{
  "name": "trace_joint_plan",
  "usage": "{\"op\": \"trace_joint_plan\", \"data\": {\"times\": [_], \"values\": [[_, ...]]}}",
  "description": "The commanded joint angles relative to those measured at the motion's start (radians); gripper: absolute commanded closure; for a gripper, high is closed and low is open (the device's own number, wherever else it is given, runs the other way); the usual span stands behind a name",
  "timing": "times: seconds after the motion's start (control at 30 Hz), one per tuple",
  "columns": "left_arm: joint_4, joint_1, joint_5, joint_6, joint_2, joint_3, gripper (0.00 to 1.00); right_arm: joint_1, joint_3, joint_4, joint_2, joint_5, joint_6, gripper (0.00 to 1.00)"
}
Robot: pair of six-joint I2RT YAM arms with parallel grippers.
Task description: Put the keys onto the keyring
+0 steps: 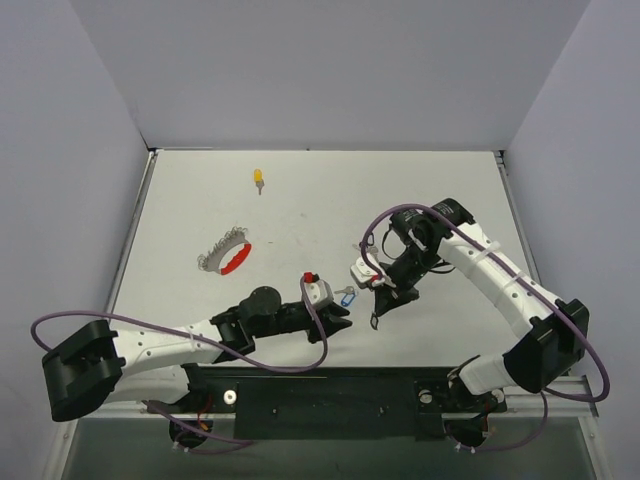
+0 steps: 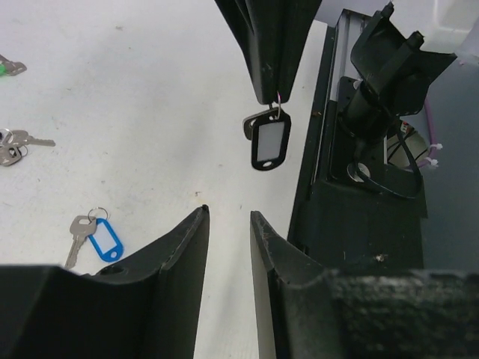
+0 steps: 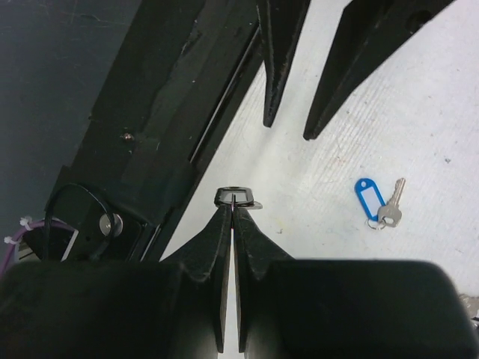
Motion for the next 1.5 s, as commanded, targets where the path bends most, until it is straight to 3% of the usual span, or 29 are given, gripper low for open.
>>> {"op": "trace_joint_plan", "data": {"times": [0.0,0.33,0.6,0.9,1.47], "values": [[0.24,-0.036,-0.039,0.048,0.034,-0.004,0.62,0.002,-0.036,-0.117,-0.048,-0.091,-0.125,1.0],[0.32,-0.085,0.002,0.039,0.117,0.016,0.66,-0.05,-0.073,-0.117,-0.056,-0.13,-0.15,1.0],[0.317,-0.091,-0.067,0.042,0.13,0.041,0.74,-0.054,-0.082,-0.117,-0.036,-0.149,-0.145,1.0],[0.333,-0.121,-0.139,0.062,0.167,0.064,0.75,-0.054,-0.085,-0.115,-0.022,-0.164,-0.141,1.0],[0.357,-0.142,-0.15,0.065,0.186,0.076,0.75,-0.054,-0.087,-0.115,0.001,-0.169,-0.136,1.0]]}}
